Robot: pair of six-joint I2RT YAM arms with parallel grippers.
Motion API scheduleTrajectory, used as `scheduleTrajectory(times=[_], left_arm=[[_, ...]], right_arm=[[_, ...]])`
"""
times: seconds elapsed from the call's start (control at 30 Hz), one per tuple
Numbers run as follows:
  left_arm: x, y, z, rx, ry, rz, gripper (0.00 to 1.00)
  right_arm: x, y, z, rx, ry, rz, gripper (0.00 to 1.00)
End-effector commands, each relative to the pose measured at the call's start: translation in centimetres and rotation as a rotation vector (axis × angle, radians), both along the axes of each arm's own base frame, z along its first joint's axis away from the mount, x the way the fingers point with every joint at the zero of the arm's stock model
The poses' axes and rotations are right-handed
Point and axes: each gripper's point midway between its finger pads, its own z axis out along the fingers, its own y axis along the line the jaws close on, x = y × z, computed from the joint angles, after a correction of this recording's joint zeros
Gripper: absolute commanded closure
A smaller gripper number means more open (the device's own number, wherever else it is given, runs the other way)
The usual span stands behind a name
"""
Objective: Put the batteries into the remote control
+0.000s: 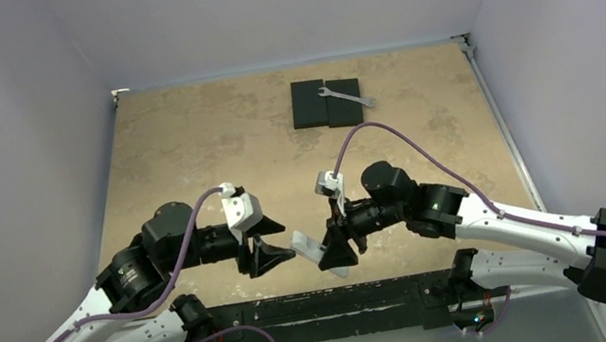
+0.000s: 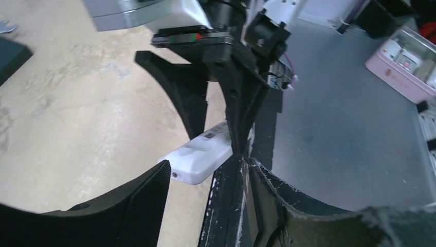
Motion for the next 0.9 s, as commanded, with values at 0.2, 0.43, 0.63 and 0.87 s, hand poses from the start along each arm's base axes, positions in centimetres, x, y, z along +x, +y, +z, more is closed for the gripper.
scheduleTrajectory(times=[0.2,0.43,0.63,0.87], left_arm=[[-3.5,-0.6,1.5,-0.053,-0.066,-0.25,0.43],[-5.2,-0.7,1.5,-0.094,-0.077,-0.358,0.43],[-6.0,-1.2,1.6,-0.125,-0.115,-0.439,0.44],[-6.3,-2.1,1.5,-0.124,-0.128,-0.521,0.49]], right_arm=[[-3.3,0.2,4.1,0.175,-0.028,0.226,0.74],[-4.9,-0.1,5.5,0.236,-0.008,0.329,0.75],[-5.5,0.0,6.6,0.28,0.008,0.367,0.75],[-5.8,0.4,7.8,0.327,0.031,0.406,0.73]])
